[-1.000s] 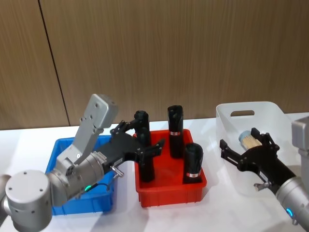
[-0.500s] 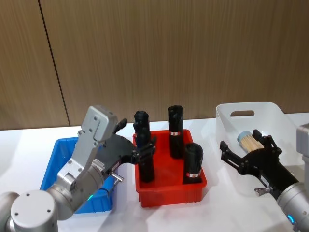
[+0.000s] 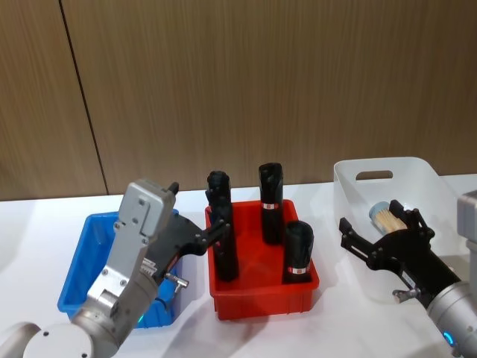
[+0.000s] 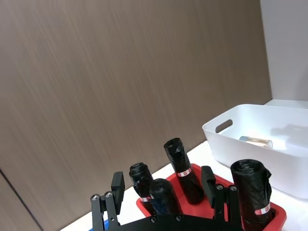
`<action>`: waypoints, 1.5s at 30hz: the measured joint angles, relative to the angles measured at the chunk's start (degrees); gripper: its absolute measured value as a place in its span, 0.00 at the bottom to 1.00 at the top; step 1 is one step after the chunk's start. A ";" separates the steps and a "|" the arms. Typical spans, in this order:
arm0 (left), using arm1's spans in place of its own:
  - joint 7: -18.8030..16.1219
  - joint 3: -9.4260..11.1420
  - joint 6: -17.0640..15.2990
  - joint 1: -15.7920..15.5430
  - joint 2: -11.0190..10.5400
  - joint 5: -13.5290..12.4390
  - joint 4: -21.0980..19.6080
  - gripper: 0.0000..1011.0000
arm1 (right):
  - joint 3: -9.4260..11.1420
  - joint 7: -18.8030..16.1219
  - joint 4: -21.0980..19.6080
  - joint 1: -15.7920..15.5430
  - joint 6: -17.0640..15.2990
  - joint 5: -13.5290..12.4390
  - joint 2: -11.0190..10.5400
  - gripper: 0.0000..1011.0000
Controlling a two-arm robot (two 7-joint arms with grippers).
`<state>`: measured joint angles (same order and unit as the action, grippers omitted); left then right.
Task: Pick the cotton swabs from the blue box and place them into the white box.
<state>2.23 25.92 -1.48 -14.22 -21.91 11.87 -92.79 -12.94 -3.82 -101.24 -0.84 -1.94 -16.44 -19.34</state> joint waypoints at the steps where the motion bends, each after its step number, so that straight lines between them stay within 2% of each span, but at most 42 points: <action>1: -0.54 0.05 0.24 0.23 -0.01 -0.15 -0.16 0.99 | 0.00 0.00 0.00 0.00 0.00 0.00 0.00 0.99; 8: -1.56 0.14 0.71 0.65 -0.01 -0.41 -0.44 0.99 | 0.00 0.00 0.01 0.00 -0.01 -0.01 0.00 0.99; 29: -1.62 0.10 0.69 0.63 0.02 -0.39 -0.38 0.99 | 0.11 -1.10 0.57 0.33 -0.13 -0.02 0.02 0.99; 37: -1.62 0.10 0.68 0.63 0.02 -0.39 -0.38 0.99 | 0.25 -4.38 2.02 1.42 -1.31 -0.20 -0.10 0.99; 45: -1.60 0.10 0.68 0.63 0.02 -0.39 -0.38 0.99 | 0.31 -9.79 4.34 3.61 -4.47 -0.64 -0.12 0.99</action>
<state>0.63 26.02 -0.80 -13.59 -21.89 11.49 -93.17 -12.63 -13.61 -96.90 2.77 -6.41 -17.08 -19.46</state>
